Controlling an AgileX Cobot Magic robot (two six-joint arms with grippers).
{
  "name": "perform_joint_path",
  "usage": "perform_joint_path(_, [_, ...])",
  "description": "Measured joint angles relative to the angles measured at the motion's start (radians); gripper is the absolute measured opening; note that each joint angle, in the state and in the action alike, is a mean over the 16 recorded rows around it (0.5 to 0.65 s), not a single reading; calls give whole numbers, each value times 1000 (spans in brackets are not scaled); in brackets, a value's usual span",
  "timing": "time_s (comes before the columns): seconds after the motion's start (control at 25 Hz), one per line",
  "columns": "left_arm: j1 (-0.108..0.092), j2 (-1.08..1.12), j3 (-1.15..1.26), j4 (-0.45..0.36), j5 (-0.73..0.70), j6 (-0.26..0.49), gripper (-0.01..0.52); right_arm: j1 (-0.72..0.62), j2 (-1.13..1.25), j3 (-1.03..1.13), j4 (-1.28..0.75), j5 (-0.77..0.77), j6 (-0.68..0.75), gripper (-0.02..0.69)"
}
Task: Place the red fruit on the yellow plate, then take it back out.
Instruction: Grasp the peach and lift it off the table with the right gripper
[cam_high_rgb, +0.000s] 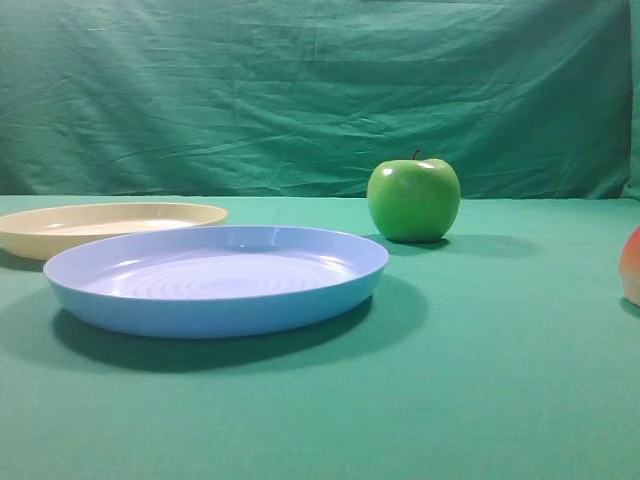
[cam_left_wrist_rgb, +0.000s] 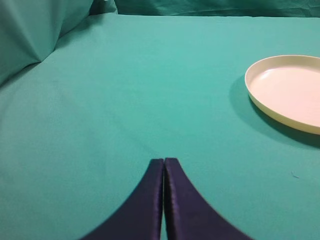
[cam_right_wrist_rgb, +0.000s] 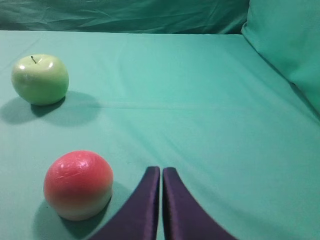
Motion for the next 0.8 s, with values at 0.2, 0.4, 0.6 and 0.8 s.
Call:
perform_joint_path(0.2, [0, 0, 0, 0, 0, 0, 0, 0, 0, 0, 0, 0, 0, 0])
perform_joint_path(0.4, [0, 0, 0, 0, 0, 0, 0, 0, 0, 0, 0, 0, 0, 0])
perform_joint_path(0.6, [0, 0, 0, 0, 0, 0, 0, 0, 0, 0, 0, 0, 0, 0])
perform_joint_path(0.8, [0, 0, 0, 0, 0, 0, 0, 0, 0, 0, 1, -9, 1, 0])
